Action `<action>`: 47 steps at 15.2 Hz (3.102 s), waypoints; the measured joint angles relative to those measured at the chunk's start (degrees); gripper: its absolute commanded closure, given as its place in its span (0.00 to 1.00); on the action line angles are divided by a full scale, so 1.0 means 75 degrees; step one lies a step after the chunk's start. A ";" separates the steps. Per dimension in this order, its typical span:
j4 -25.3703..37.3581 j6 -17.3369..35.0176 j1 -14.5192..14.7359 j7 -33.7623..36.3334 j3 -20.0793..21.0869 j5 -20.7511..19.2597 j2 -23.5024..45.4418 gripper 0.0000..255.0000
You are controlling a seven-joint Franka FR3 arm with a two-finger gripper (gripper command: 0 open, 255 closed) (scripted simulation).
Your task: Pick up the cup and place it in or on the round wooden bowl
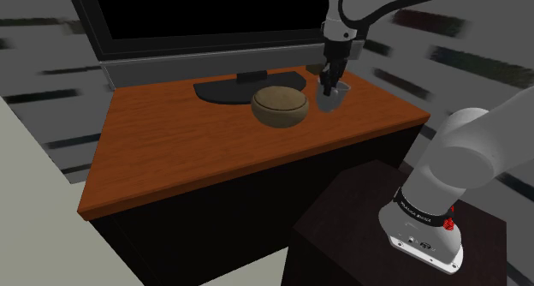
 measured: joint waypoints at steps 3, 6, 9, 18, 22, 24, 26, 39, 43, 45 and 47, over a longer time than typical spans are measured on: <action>0.0224 -0.0309 -0.0002 -0.0032 0.0005 0.0010 -0.0085 1.00; 0.0518 -0.0621 0.0011 -0.0041 0.0030 0.0034 -0.0102 1.00; 0.0824 -0.0933 0.0015 -0.0065 0.0043 0.0049 -0.0109 1.00; 0.1758 -0.1858 0.0032 -0.0116 0.0094 0.0096 -0.0101 1.00; 0.2219 -0.2242 0.0029 -0.0165 0.0090 0.0102 -0.0028 1.00; 0.2416 -0.2406 0.0031 -0.0177 0.0097 0.0108 0.0006 1.00; 0.2741 -0.2497 0.0097 -0.0013 0.0234 0.0193 0.0257 1.00; 0.6059 -0.3099 0.0690 0.1714 0.1480 0.0574 0.3090 1.00; 0.5712 -0.2739 0.0721 0.1812 0.1524 0.0584 0.3109 1.00; 0.5457 -0.2524 0.0725 0.1828 0.1527 0.0589 0.3069 1.00; 0.5245 -0.2336 0.0723 0.1830 0.1523 0.0591 0.3045 1.00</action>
